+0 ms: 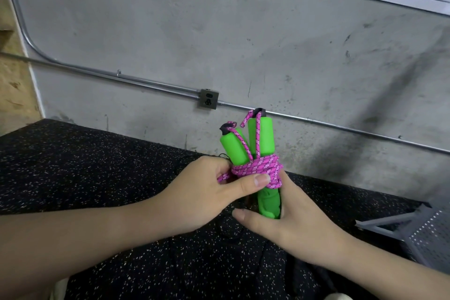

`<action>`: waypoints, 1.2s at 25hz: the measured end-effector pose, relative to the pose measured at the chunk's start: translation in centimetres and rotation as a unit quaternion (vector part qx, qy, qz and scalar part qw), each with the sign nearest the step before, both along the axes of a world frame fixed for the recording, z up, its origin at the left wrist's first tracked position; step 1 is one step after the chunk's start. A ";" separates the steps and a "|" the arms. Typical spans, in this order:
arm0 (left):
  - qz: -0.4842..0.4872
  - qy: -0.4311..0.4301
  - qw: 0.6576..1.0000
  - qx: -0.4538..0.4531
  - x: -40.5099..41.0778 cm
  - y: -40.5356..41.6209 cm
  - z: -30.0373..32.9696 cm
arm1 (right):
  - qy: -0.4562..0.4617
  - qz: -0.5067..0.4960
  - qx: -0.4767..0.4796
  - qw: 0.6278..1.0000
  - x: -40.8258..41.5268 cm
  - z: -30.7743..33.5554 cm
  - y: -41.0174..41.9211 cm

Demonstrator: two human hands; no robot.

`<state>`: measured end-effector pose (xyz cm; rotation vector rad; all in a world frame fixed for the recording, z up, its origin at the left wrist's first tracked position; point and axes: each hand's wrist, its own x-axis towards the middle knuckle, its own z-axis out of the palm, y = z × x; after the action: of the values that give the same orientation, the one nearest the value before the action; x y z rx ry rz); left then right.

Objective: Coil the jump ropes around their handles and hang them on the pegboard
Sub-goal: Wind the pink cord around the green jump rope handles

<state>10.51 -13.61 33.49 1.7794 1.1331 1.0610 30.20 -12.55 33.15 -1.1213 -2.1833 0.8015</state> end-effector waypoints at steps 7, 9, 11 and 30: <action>-0.023 0.060 0.997 0.048 -0.3 -0.3 0.0 | 0.210 0.057 -0.145 0.965 0.3 0.5 0.1; -0.010 0.070 0.995 0.067 -0.2 -0.6 0.2 | 0.209 0.038 -0.161 0.964 0.1 0.7 0.2; -0.002 0.080 0.994 0.071 -0.2 -0.9 0.1 | 0.206 0.032 -0.153 0.966 -0.1 0.8 0.2; 0.018 0.032 0.990 0.133 -0.3 -1.8 0.1 | 0.260 -0.041 -0.130 0.956 0.2 0.9 1.0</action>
<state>10.20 -15.38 33.62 2.0184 1.1066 1.2306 30.44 -11.55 34.05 -0.9744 -1.6166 1.2166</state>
